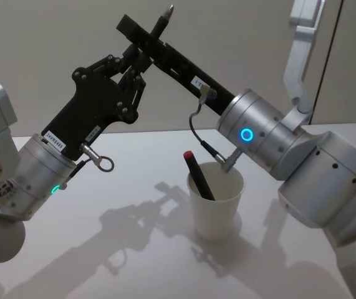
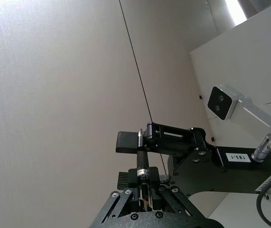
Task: Place the pen into the pen holder.
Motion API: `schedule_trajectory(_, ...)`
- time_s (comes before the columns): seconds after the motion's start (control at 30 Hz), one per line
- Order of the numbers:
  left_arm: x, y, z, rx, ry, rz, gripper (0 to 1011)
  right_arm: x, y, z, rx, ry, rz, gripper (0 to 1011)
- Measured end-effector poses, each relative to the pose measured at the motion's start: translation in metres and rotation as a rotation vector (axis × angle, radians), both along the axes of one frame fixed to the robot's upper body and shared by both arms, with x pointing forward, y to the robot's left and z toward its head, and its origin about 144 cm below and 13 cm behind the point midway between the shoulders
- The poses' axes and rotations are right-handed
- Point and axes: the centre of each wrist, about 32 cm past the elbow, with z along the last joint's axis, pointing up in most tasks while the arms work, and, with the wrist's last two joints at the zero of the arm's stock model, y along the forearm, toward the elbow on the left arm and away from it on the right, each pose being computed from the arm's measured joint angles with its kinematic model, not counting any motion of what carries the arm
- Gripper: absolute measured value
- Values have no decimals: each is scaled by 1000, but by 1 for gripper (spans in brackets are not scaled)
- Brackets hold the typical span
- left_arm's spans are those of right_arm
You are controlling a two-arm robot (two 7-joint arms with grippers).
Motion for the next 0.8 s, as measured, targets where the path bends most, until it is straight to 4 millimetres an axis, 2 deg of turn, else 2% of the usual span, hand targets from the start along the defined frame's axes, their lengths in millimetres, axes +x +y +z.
schedule_trajectory(0.07, 0, 0, 0, 0, 0, -1, 138, 0, 1, 0, -1, -1, 1, 792)
schedule_trajectory(0.33, 0, 0, 0, 0, -1, -2, 138, 0, 1, 0, -2, -2, 3, 565)
schedule_trajectory(0.37, 0, 0, 0, 0, -1, -3, 138, 0, 1, 0, -2, -2, 3, 492)
schedule_trajectory(0.73, 0, 0, 1, 1, -1, -4, 138, 0, 2, 0, -2, -4, 6, 169)
schedule_trajectory(0.8, 0, 0, 1, 1, -1, -5, 138, 0, 2, 0, -2, -4, 6, 145)
